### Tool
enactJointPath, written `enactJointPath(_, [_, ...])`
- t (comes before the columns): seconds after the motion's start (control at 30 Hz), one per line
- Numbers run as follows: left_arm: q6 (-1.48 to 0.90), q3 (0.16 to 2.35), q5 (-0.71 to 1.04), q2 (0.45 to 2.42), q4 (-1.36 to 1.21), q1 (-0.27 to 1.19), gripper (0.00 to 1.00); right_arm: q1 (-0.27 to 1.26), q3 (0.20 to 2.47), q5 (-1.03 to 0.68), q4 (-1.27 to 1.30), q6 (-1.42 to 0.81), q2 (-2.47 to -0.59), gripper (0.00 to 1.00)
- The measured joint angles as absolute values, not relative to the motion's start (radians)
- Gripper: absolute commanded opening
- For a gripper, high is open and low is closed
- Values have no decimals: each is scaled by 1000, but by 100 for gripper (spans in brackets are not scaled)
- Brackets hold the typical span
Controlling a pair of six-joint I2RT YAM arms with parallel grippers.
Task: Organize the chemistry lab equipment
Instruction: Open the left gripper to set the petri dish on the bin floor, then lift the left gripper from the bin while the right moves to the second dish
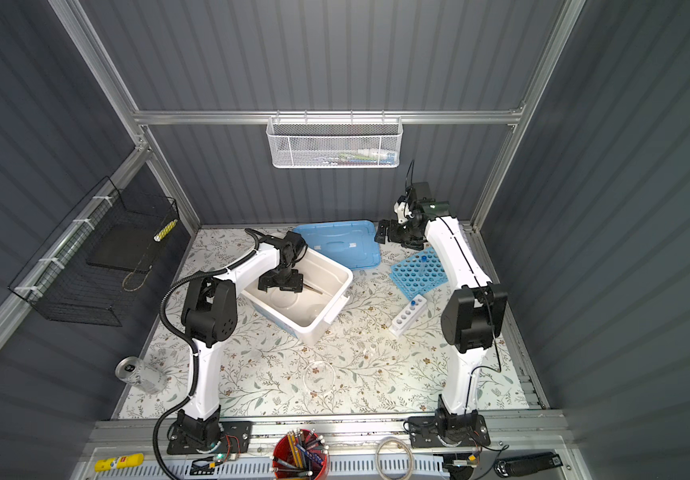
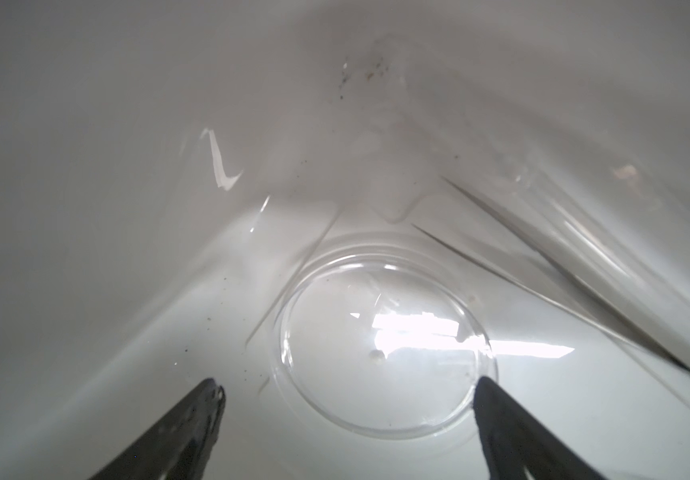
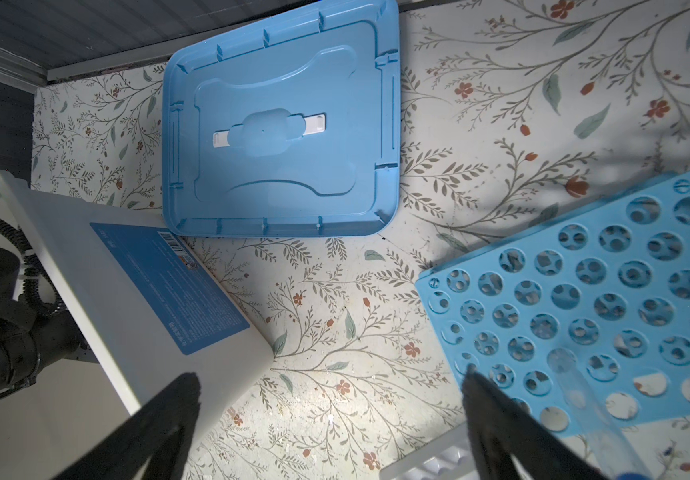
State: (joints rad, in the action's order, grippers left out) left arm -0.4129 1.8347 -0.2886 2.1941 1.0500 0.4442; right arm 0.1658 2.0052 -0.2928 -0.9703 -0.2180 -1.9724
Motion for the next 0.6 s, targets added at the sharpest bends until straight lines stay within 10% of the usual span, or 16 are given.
enactJointPath(0.6, [-406, 1721, -310, 1958, 936, 443, 92, 185, 1914, -283, -969, -225, -1953, 97])
